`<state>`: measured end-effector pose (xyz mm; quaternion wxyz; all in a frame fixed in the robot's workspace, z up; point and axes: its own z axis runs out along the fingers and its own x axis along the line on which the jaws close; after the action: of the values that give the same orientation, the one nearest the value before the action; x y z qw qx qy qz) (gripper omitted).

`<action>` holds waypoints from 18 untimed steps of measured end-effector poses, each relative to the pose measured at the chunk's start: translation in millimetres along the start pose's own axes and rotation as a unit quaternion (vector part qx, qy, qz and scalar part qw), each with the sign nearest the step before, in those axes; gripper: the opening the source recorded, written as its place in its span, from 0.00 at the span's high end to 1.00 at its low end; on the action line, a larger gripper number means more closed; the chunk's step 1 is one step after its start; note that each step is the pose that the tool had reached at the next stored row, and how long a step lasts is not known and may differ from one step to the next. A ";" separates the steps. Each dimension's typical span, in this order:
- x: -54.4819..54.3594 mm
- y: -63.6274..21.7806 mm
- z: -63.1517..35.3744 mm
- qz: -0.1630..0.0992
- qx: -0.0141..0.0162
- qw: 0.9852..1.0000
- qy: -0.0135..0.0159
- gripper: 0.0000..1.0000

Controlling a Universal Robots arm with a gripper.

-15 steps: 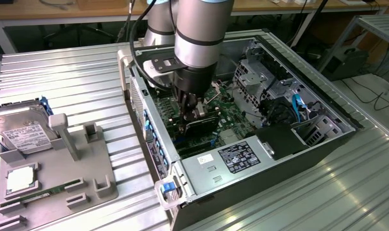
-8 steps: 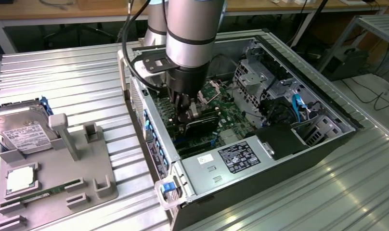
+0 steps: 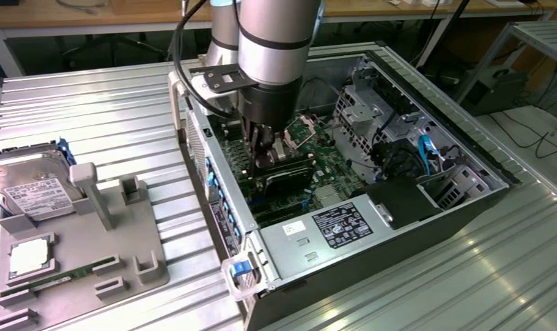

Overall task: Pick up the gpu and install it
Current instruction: 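Press down on the gpu until it lock into place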

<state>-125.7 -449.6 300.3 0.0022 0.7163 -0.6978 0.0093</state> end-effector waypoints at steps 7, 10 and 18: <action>-0.1 4.8 -3.0 0.000 0.000 1.000 0.003 0.89; -2.9 18.9 -8.0 -0.001 0.000 1.000 0.015 0.89; -13.0 30.6 -13.2 -0.006 -0.010 1.000 0.021 0.89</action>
<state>-156.8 -437.2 312.9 0.0237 0.7198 -0.6935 0.0173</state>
